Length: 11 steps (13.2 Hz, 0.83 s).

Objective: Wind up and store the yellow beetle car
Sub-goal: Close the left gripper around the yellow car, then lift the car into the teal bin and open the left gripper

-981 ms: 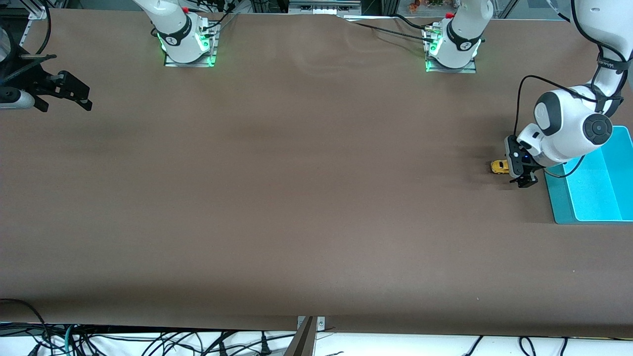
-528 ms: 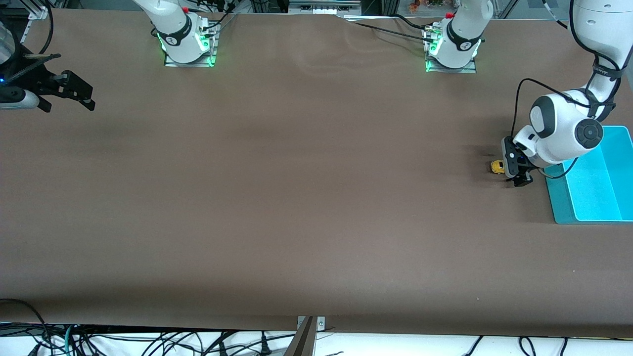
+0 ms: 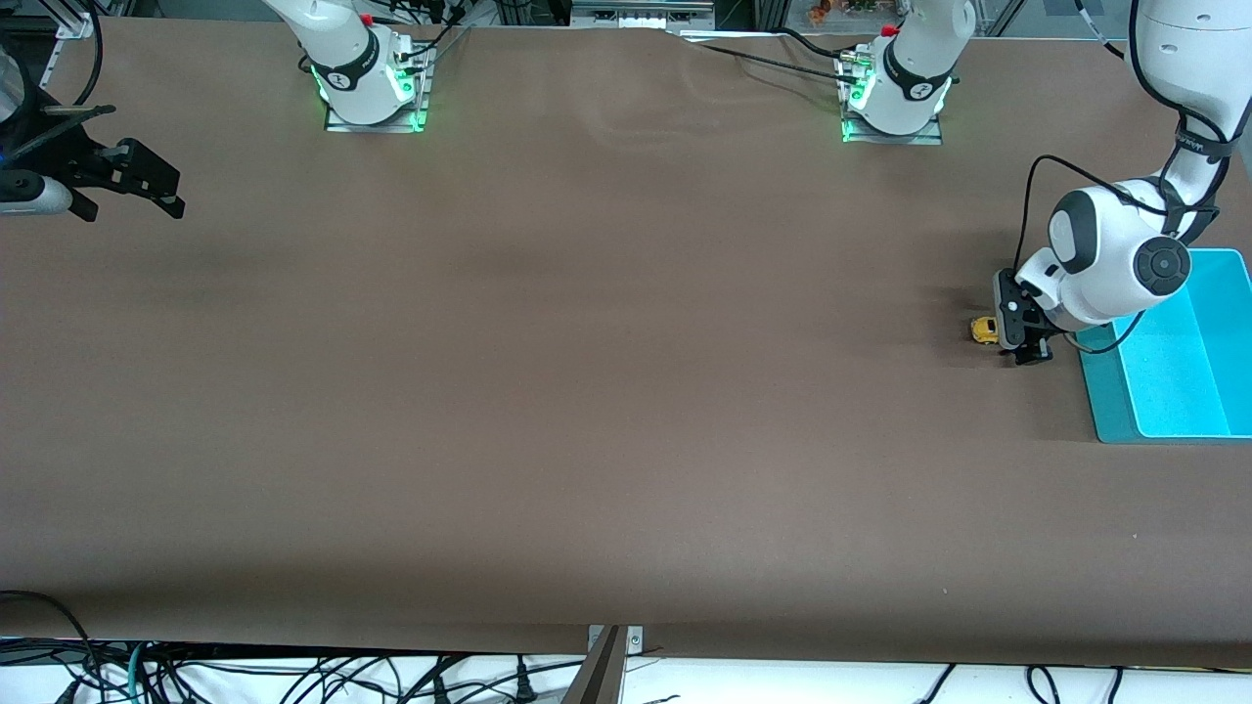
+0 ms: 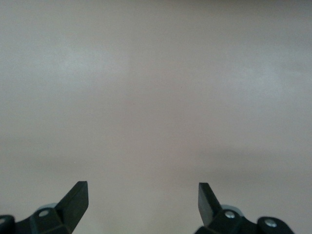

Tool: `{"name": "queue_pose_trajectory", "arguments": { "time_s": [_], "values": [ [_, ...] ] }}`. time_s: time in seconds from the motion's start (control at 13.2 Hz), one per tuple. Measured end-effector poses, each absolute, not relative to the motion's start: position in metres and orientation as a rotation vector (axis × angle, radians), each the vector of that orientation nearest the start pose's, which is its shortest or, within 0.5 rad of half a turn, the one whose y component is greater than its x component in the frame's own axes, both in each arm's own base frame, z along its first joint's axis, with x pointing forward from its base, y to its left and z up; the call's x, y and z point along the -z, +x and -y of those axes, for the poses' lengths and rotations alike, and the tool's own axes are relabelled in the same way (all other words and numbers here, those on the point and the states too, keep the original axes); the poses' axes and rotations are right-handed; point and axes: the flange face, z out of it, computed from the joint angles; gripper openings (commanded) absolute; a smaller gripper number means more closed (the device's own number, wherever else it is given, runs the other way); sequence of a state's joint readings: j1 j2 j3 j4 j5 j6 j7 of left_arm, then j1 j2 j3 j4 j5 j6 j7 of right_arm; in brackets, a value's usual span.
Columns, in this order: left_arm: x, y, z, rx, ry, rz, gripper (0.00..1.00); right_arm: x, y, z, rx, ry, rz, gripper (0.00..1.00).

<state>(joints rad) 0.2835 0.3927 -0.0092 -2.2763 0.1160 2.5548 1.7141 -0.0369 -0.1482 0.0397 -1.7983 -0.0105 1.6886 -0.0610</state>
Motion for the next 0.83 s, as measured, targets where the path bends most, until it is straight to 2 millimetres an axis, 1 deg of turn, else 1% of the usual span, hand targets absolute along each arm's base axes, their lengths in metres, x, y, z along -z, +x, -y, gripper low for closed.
{"name": "queue_pose_trajectory", "arguments": {
  "time_s": [0.3,0.45,0.6,0.75,0.83],
  "values": [
    [-0.176,0.504,-0.14,-0.166,-2.293,-2.226,0.14,-0.606,0.516,-0.001,0.055,-3.158,0.104,1.0],
    [-0.181,0.507,-0.139,-0.157,-2.285,-2.223,0.14,-0.606,0.516,0.0,0.056,-3.158,0.102,1.0],
    [-0.199,0.514,-0.14,-0.165,-2.283,-2.223,0.14,-0.608,0.516,0.002,0.059,-3.158,0.094,1.0],
    [-0.228,0.527,-0.139,-0.203,-2.292,-2.242,0.14,-0.609,0.516,0.004,0.061,-3.158,0.09,1.0],
    [-0.248,0.537,-0.14,-0.239,-2.305,-2.255,0.14,-0.609,0.516,0.004,0.063,-3.158,0.089,1.0]
  ]
}}
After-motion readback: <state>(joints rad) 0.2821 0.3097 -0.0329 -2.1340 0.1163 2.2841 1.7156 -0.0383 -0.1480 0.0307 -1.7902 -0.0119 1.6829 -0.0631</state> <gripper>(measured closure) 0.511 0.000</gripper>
